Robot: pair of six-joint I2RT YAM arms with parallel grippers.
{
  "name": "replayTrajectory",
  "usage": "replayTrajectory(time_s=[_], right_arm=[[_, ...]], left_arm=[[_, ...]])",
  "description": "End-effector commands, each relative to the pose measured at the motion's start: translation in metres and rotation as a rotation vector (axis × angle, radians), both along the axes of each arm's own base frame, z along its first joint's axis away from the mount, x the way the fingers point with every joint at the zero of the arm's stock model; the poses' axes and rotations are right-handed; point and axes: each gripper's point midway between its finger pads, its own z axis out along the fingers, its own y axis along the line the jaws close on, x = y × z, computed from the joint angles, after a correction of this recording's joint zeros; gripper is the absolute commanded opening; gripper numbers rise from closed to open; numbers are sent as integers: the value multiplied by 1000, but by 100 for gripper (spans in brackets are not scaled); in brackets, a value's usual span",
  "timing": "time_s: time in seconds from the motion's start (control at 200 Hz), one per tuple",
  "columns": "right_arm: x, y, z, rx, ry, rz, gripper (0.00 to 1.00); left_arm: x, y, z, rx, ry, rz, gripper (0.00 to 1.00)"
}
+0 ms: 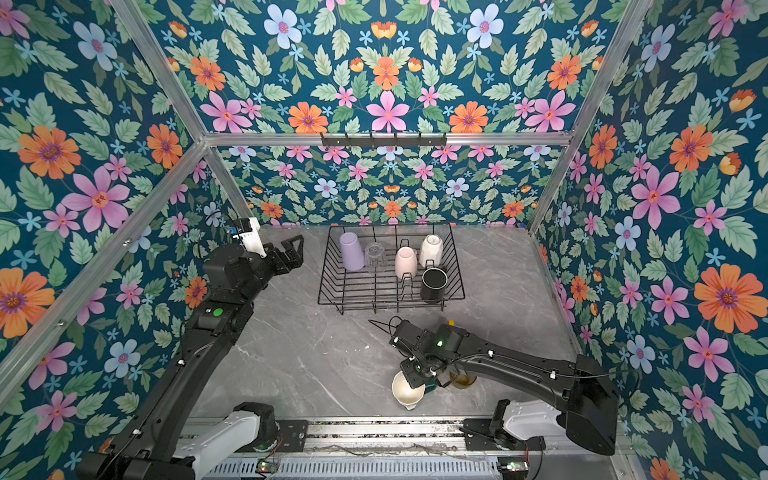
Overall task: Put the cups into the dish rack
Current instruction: 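Grasp the cream-and-green mug's rim with the right gripper, then lift the green mug with the right gripper while the left gripper reaches over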
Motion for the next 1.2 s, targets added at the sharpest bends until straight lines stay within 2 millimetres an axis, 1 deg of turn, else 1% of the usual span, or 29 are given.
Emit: replayTrajectory(time_s=[0.0,0.105,0.215,0.325,0.425,0.5,0.615,0.71,0.77,0.83,0.965,1.085,1.195], right_arm=[[8,4,0,-6,-40,15,23],[12,6,-2,-26,-48,30,12],[15,7,-6,-45,-55,38,6],[18,11,-4,-38,-69,49,0],[23,12,-1,-37,-91,48,0],[26,15,4,-18,-110,40,0],[31,24,21,54,-142,27,0],[37,32,37,162,-137,-8,0],[43,34,48,241,-131,-40,0],[49,36,63,322,-139,-67,0],[60,39,102,511,-169,-111,0],[79,31,128,688,-178,-198,0],[99,21,153,864,-187,-272,0]], left_arm=[[-1,2,5,9,-11,7,100],[-3,6,5,17,-12,20,100],[-5,9,6,24,-15,33,100],[-4,12,4,27,-7,49,100],[-4,17,1,26,1,74,100],[-6,21,0,22,1,92,100],[-7,25,-2,11,-3,109,100],[-7,23,-2,-3,-12,87,100],[-8,16,1,-13,-30,44,100],[-10,8,4,-26,-63,-13,100],[-24,-25,18,-56,-180,-239,100],[-35,-48,19,-78,-244,-397,100],[-54,-71,23,-99,-314,-573,100]])
